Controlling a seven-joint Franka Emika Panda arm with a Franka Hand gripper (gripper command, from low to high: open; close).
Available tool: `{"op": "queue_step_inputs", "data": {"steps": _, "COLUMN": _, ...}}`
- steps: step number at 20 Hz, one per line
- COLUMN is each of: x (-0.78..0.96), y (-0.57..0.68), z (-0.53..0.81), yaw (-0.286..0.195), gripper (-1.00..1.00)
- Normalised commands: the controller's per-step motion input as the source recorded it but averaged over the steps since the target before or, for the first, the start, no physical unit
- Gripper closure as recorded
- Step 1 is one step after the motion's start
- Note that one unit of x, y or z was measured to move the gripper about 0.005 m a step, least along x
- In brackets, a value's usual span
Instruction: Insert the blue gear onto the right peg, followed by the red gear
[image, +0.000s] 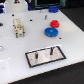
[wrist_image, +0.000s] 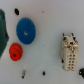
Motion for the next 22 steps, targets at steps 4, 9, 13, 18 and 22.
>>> {"op": "queue_step_inputs", "data": {"steps": 4, "x": -0.54, "y": 0.53, "z": -0.24, "yaw": 0.000, "gripper": -1.00}}
{"op": "queue_step_inputs", "data": {"steps": 9, "x": -0.49, "y": 0.52, "z": -0.27, "yaw": 0.000, "gripper": -1.00}}
{"op": "queue_step_inputs", "data": {"steps": 13, "x": -0.36, "y": 0.43, "z": -0.39, "yaw": 0.000, "gripper": -1.00}}
{"op": "queue_step_inputs", "data": {"steps": 18, "x": -0.27, "y": 0.30, "z": -0.53, "yaw": 0.000, "gripper": -1.00}}
{"op": "queue_step_inputs", "data": {"steps": 22, "x": -0.24, "y": 0.25, "z": -0.55, "yaw": 0.000, "gripper": -1.00}}
